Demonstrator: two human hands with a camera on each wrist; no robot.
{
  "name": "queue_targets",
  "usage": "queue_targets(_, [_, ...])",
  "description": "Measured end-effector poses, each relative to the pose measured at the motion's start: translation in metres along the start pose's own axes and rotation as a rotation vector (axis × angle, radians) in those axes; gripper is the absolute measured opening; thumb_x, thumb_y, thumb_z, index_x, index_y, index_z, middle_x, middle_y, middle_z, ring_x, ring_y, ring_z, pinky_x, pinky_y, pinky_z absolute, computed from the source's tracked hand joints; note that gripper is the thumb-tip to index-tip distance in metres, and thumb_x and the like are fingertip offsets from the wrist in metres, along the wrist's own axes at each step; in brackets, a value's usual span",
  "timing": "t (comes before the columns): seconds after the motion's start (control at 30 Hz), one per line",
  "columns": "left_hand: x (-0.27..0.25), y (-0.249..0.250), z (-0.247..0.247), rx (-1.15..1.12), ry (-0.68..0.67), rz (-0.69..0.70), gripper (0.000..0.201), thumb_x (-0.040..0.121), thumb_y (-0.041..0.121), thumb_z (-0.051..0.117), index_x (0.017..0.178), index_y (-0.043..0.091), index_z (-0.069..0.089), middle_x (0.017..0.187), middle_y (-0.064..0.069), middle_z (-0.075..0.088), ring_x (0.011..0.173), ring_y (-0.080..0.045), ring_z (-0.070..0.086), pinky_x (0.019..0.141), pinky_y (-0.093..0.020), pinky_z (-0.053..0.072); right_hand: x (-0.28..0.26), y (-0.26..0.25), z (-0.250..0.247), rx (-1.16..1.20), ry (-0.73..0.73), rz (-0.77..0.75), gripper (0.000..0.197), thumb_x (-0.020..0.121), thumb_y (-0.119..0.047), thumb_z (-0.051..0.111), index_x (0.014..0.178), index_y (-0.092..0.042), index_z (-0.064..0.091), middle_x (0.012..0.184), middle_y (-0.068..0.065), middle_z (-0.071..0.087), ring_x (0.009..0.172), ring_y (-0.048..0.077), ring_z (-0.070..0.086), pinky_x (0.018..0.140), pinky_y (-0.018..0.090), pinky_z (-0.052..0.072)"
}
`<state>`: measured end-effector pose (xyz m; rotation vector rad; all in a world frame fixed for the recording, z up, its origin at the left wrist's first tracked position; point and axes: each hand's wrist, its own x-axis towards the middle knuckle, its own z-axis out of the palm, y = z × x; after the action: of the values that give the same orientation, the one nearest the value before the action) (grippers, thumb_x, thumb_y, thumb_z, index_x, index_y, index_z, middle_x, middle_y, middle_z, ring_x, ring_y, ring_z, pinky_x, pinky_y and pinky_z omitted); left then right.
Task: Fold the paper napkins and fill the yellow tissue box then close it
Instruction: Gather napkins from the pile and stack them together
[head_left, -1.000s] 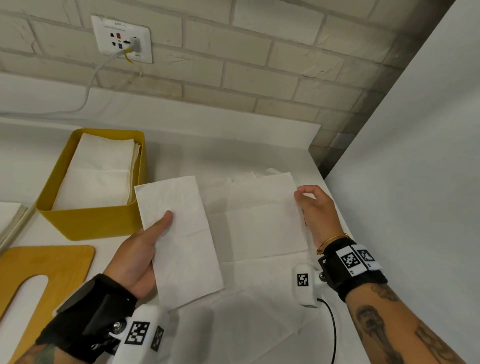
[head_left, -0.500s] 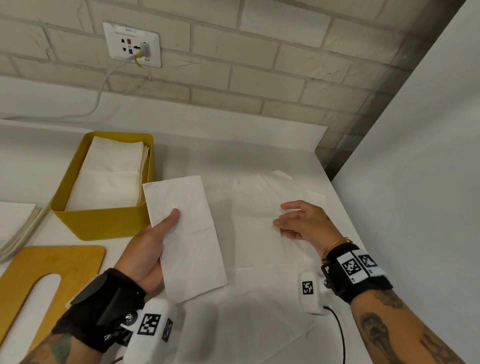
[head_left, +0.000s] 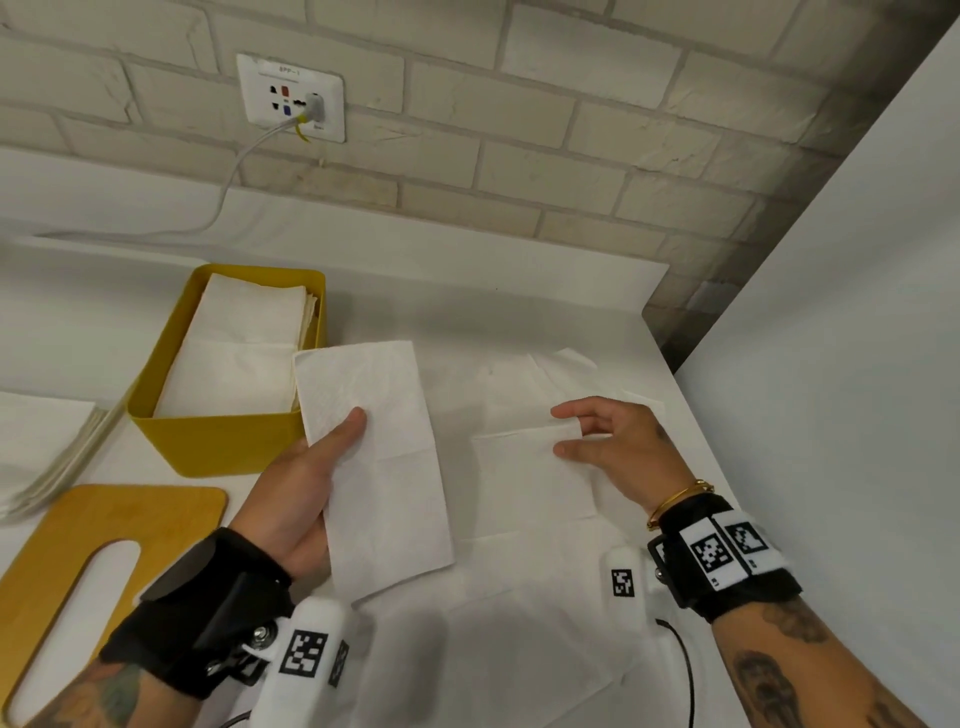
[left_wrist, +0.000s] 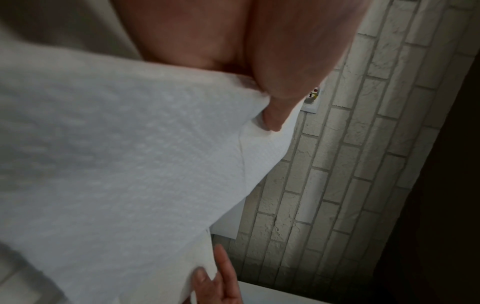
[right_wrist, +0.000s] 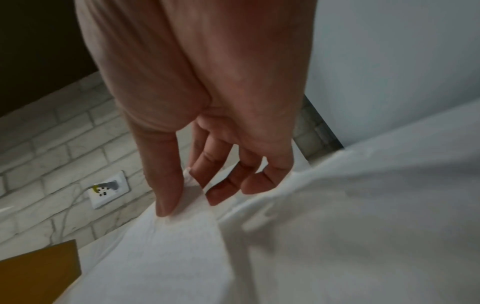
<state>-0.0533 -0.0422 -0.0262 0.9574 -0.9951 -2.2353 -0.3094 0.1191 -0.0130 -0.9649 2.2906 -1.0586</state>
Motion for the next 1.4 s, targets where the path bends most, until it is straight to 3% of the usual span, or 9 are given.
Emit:
queue_targets(0.2, [0.003, 0.029, 0.017, 0.193, -0.042, 0.243, 0.029, 0.095, 0.034, 0.058, 0.118, 0.019, 0.067, 0.105, 0.002, 0.078, 0.098, -0.017, 0.074, 0.080, -0.034, 0.055, -0.017, -0.047, -0.041, -0.315, 0.123, -0.254, 0.014, 0.084, -0.017, 0.081, 0.091, -0.026, 0.073, 0.086, -0.019, 0.061, 0.082, -0.009, 0.056, 0.069, 0.002, 0.038])
queue_targets(0.33, [0.004, 0.048, 0.029, 0.307, -0.099, 0.350, 0.027, 0.093, 0.039, 0.058, 0.111, 0.022, 0.069, 0.103, 0.007, 0.078, 0.095, -0.011, 0.074, 0.081, -0.032, 0.055, -0.035, -0.076, -0.071, -0.388, 0.140, -0.388, 0.015, 0.077, -0.021, 0.083, 0.078, -0.030, 0.071, 0.101, -0.017, 0.059, 0.095, -0.008, 0.050, 0.082, 0.000, 0.032])
queue_targets(0.43, [0.008, 0.058, 0.038, 0.412, -0.137, 0.404, 0.033, 0.087, 0.046, 0.060, 0.108, 0.023, 0.072, 0.104, 0.006, 0.078, 0.099, -0.013, 0.074, 0.087, -0.036, 0.055, -0.059, -0.109, -0.087, -0.369, 0.002, -0.426, 0.020, 0.072, -0.019, 0.079, 0.074, -0.035, 0.068, 0.121, -0.024, 0.061, 0.117, -0.005, 0.052, 0.095, 0.000, 0.030])
queue_targets(0.5, [0.010, 0.059, 0.047, 0.471, -0.166, 0.423, 0.026, 0.092, 0.042, 0.058, 0.104, 0.024, 0.074, 0.104, 0.008, 0.078, 0.099, -0.011, 0.073, 0.089, -0.033, 0.055, -0.072, -0.130, -0.094, -0.248, -0.196, -0.402, 0.025, 0.075, -0.007, 0.077, 0.073, -0.030, 0.068, 0.107, -0.015, 0.075, 0.103, 0.007, 0.068, 0.095, 0.017, 0.048])
queue_targets(0.57, [0.013, 0.053, 0.055, 0.523, -0.204, 0.393, 0.023, 0.097, 0.036, 0.057, 0.102, 0.023, 0.075, 0.102, 0.006, 0.079, 0.097, -0.012, 0.074, 0.088, -0.033, 0.056, -0.074, -0.145, -0.096, -0.125, -0.336, -0.410, 0.024, 0.078, 0.000, 0.078, 0.077, -0.023, 0.071, 0.088, 0.000, 0.078, 0.084, 0.018, 0.074, 0.080, 0.027, 0.057])
queue_targets(0.73, [0.010, 0.014, 0.069, 0.455, -0.325, 0.062, 0.032, 0.093, 0.038, 0.061, 0.106, 0.011, 0.073, 0.100, -0.009, 0.079, 0.089, -0.026, 0.076, 0.082, -0.040, 0.059, -0.033, -0.137, -0.069, 0.023, -0.302, -0.308, 0.013, 0.080, -0.003, 0.079, 0.085, -0.014, 0.074, 0.073, 0.000, 0.075, 0.066, 0.007, 0.066, 0.067, 0.015, 0.051])
queue_targets(1.03, [0.000, -0.025, 0.055, 0.324, -0.445, -0.106, 0.034, 0.084, 0.020, 0.074, 0.115, 0.005, 0.071, 0.110, -0.014, 0.076, 0.095, -0.030, 0.075, 0.075, -0.033, 0.060, 0.005, -0.069, -0.030, 0.056, -0.186, -0.039, 0.007, 0.080, -0.017, 0.083, 0.086, -0.016, 0.079, 0.081, -0.001, 0.076, 0.075, 0.009, 0.067, 0.081, 0.029, 0.051])
queue_targets(1.2, [0.004, -0.030, 0.045, 0.182, -0.374, -0.118, 0.043, 0.083, 0.018, 0.068, 0.122, 0.003, 0.067, 0.115, -0.018, 0.074, 0.100, -0.034, 0.073, 0.082, -0.039, 0.062, -0.019, -0.041, -0.013, 0.606, -0.168, 0.195, 0.052, 0.068, -0.023, 0.081, 0.118, -0.015, 0.069, 0.114, 0.011, 0.075, 0.096, 0.022, 0.073, 0.086, 0.037, 0.059])
queue_targets(1.4, [0.008, -0.031, 0.045, 0.083, -0.332, -0.127, 0.040, 0.093, 0.026, 0.060, 0.127, 0.006, 0.065, 0.120, -0.017, 0.073, 0.108, -0.034, 0.071, 0.088, -0.042, 0.060, -0.047, -0.031, 0.030, 0.984, 0.093, 0.111, 0.036, 0.085, -0.005, 0.068, 0.121, -0.006, 0.067, 0.117, 0.012, 0.074, 0.114, 0.028, 0.069, 0.094, 0.039, 0.057])
